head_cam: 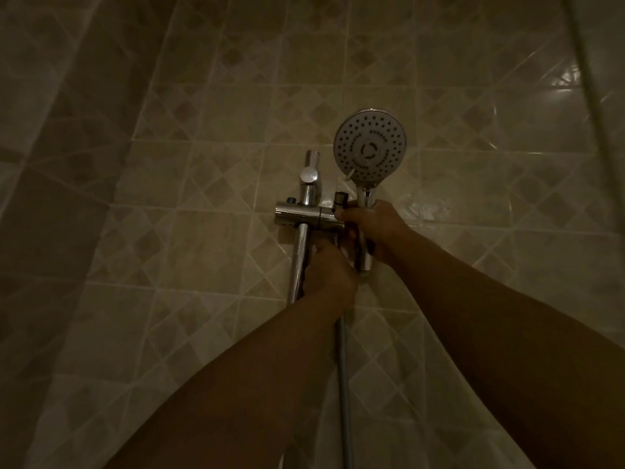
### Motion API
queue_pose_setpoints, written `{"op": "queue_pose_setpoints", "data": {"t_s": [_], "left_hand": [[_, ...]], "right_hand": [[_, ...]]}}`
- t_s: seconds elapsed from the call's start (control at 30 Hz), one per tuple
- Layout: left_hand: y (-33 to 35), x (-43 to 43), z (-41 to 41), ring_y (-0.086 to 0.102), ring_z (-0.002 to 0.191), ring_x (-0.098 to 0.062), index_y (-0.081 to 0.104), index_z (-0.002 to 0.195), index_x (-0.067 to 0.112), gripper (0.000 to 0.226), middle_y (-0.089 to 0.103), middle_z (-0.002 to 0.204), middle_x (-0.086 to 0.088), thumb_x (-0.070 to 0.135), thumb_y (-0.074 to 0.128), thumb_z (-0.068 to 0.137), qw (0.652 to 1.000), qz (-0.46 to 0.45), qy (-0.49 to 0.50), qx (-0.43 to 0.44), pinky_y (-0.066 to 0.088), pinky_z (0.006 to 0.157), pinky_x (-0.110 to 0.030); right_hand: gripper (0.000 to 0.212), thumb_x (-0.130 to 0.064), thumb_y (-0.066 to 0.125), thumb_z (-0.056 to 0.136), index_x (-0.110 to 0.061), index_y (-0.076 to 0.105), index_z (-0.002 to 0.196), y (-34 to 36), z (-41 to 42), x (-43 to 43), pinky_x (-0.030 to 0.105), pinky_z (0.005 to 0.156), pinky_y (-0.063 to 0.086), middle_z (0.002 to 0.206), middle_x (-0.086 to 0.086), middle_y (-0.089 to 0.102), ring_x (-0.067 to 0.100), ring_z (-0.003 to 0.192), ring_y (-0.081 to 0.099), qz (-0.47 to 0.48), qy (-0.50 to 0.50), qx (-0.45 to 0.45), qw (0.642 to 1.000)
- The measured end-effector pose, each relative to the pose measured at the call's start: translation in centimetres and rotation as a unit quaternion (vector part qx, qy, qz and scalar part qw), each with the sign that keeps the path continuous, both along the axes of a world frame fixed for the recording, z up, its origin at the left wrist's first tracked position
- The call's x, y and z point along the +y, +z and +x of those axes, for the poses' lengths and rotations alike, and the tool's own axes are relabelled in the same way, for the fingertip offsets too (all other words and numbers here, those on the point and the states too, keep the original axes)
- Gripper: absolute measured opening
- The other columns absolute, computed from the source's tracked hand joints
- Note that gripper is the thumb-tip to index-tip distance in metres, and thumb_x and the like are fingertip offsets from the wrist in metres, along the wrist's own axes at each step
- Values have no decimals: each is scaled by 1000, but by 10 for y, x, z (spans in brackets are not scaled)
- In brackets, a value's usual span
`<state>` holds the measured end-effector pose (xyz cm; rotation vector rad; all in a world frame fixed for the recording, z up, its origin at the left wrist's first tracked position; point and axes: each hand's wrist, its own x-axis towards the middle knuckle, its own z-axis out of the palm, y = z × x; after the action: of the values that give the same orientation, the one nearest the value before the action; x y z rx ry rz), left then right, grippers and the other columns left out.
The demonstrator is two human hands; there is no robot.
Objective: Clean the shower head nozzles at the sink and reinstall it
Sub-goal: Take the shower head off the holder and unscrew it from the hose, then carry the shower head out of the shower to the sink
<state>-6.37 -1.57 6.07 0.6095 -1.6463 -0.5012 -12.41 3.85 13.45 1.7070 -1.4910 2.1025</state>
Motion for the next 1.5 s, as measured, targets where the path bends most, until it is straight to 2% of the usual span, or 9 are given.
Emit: {"op": "queue_pose_setpoints", "data": {"t_s": [0.37, 0.5, 0.6, 0.7, 0.83, 1.07, 1.23, 1.33, 1.5], "left_hand": [[-57, -2, 11, 65, 86, -36, 55, 99, 8, 13, 64, 95, -17, 18, 50, 94, 996, -37, -20, -74, 57, 71, -42], [-106, 9, 14, 67, 71, -5, 57, 77, 36, 22, 67, 72, 10, 38, 47, 96, 991, -48, -116, -37, 50, 57, -21], [-145, 25, 21, 64, 64, 6, 58, 80, 57, 21, 66, 71, 29, 48, 43, 92, 981, -6, -187, -52, 44, 50, -10], [-187, 29, 20, 63, 66, -11, 62, 107, 27, 22, 65, 80, 8, 35, 48, 93, 958, 64, -266, -87, 52, 53, -23], [-246, 54, 21, 68, 70, -24, 56, 112, 21, 21, 68, 89, -1, 27, 57, 92, 859, 254, -401, -192, 58, 50, -37], [-367, 124, 46, 66, 60, -11, 46, 111, 19, 46, 65, 81, -3, -12, 63, 81, 698, 290, -588, -286, 56, 52, -28], [-437, 217, 57, 71, 78, -27, 51, 111, 8, 39, 69, 86, -9, -10, 66, 81, 566, 304, -674, -363, 59, 72, -42], [-471, 287, 73, 72, 83, -32, 52, 115, 13, 47, 70, 88, -12, -9, 70, 78, 449, 302, -722, -431, 59, 76, -45], [-521, 381, 117, 73, 86, -33, 53, 116, 6, 45, 72, 98, -21, -7, 72, 77, 356, 264, -723, -530, 60, 77, -42]], "right_hand": [[18, -10, 67, 87, -6, 61, 71, -69, -7, 17, 20, 38, 40, 43, -2, 54, 11, 37, 50, 13, 29, -27, 999], [28, -12, 67, 89, -7, 54, 64, -121, 2, 26, 37, 52, 45, 51, 12, 47, 24, 45, 47, 58, 79, -76, 992], [28, -7, 63, 91, -4, 52, 65, -160, 10, 38, 27, 40, 43, 48, 11, 44, 20, 37, 45, 79, 91, -122, 985], [17, -6, 63, 90, -3, 56, 75, -207, 16, 50, 25, 37, 42, 47, 12, 44, 19, 34, 45, 96, 52, -160, 981], [28, -11, 70, 87, -6, 54, 64, -283, 21, 74, 28, 44, 44, 48, 11, 46, 21, 40, 45, 138, -21, -239, 961], [17, -6, 69, 85, -6, 60, 71, -404, 50, 169, 25, 44, 45, 52, 5, 53, 15, 43, 51, 150, -188, -304, 922], [9, -10, 66, 90, -3, 65, 94, -468, 91, 279, 29, 49, 48, 64, 9, 56, 17, 52, 52, 159, -280, -356, 878], [23, -19, 61, 95, -25, 60, 117, -511, 128, 351, 27, 57, 52, 76, 6, 66, 16, 65, 62, 132, -370, -379, 838], [20, -24, 52, 99, -22, 59, 117, -567, 200, 450, 38, 69, 58, 81, 9, 73, 19, 71, 68, 105, -454, -431, 773]]}}
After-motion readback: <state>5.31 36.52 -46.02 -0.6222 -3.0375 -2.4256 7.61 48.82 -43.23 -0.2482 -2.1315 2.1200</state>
